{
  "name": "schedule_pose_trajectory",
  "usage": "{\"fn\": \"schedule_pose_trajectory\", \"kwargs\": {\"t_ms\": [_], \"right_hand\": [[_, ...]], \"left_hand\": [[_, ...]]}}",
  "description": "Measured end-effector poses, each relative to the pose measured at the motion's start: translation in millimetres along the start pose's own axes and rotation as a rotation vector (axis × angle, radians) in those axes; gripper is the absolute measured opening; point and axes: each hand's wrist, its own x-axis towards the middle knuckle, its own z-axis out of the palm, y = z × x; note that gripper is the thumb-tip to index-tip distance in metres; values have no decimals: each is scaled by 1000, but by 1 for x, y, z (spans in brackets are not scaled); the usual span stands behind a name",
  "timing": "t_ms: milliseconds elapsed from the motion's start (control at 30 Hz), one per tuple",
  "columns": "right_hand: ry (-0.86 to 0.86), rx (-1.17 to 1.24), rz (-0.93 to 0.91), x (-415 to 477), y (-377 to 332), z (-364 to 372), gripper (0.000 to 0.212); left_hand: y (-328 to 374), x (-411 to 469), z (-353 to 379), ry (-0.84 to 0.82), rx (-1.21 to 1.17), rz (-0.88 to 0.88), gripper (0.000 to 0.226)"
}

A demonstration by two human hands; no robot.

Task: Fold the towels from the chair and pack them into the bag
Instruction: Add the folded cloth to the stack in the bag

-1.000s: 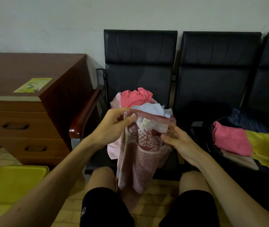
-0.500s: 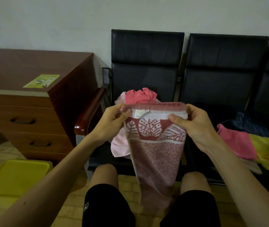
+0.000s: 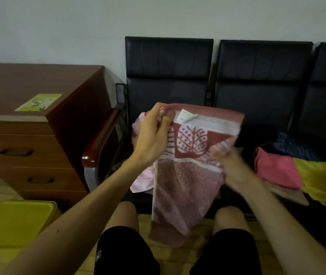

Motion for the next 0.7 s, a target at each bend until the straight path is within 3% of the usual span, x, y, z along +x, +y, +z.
{"fn": "schedule_pose_trajectory", "kwargs": {"t_ms": [67,133,233,333,400,467,600,700], "right_hand": [[-110,-165,205,-13,41,4,41],[-140,-154,347,-21,60,7,36],[2,-16,366,-23,51,7,13],[136,116,384,-18,37,8,14],[141,165,379,-12,28,11,29],[120,213,340,-6,18,17,24],[127,335,311,5,2,26,40],[153,374,328,13,1,26,50]], "left_hand": [[6,9,4,3,7,5,20],[6,17,2,31,47,-5,20],[0,27,-7,95,17,-137,25],[-14,41,-15,117,-85,-420,23],[-28,48,-19,112,-297,-687,28],[-39,41,-20,-24,-671,-871,50],[-69,-16,-3,-190,-1101,-945,90],[-83,-58,12,-453,-1309,-967,111]]}}
